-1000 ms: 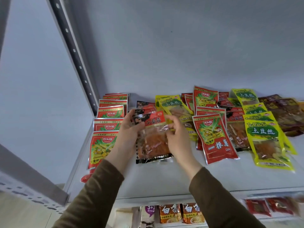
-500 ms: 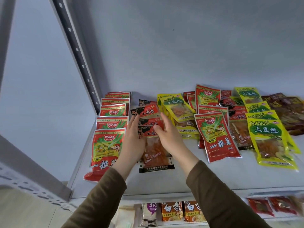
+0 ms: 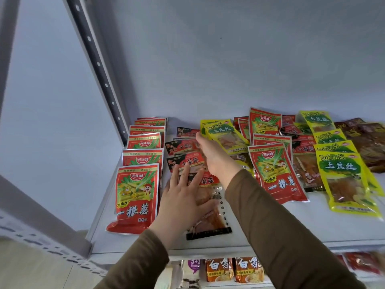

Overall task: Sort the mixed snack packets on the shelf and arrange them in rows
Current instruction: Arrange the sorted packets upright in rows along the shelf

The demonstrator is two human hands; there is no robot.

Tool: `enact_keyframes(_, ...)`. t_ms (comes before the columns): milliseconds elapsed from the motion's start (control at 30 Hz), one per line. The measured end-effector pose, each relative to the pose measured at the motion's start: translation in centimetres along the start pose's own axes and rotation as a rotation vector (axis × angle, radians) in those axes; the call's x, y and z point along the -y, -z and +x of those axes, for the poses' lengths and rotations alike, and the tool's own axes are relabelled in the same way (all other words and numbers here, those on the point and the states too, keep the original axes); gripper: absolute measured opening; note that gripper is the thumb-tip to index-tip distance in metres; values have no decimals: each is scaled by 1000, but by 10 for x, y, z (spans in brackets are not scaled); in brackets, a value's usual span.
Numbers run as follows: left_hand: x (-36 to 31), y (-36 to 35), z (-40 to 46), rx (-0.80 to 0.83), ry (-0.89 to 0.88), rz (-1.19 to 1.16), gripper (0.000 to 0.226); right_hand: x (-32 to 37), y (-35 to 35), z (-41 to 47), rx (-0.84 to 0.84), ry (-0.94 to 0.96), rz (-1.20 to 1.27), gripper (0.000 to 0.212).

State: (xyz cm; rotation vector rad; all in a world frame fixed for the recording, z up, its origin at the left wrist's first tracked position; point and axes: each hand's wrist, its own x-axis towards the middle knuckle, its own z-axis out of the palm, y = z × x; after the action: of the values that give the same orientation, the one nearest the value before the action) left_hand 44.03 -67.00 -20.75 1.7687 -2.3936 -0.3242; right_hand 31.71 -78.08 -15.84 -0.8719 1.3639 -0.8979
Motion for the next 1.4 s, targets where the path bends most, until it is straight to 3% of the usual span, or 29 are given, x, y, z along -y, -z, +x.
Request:
enact_keyframes(233,11,10,10,73,-41,-37,99,-6,3,16,-59,-53,105,71)
enact_keyframes(367,18,22,23,125,-33,-42,99,-1,5,24,-61,-49,233,48)
enact_keyframes(467,23,27,29,159,-54,-8,103,-1,7,25,-34,-49,218,42)
enact_keyframes(767,23,36,33,239,-63,71,108,22,-7,28,-49,-40,111,55)
enact_keyframes(833,22,36,31,244,-62,67,108,25,-11,35,-51,-27,89,68)
enact_keyframes(933,22,37,30,230,-61,61,108,30,-11,38,-49,11,80,55)
enact_keyframes(1033,22,37,32,231,-61,70,109,30,-9,38,-67,26,128,63)
enact_keyframes(1100,22,36,32,216,-61,85,108,28,-6,38,-59,29,155,57)
enact_keyframes(1233,22,27,25,106,-12,152,105,22,-2,29,-19,-1,176,42)
enact_keyframes(1333,19,24,19,30,7,212,106,19,1,19,-11,-28,137,68)
enact_keyframes(1400,20,26,15,-24,-7,232,105,18,3,9,1,-19,133,74)
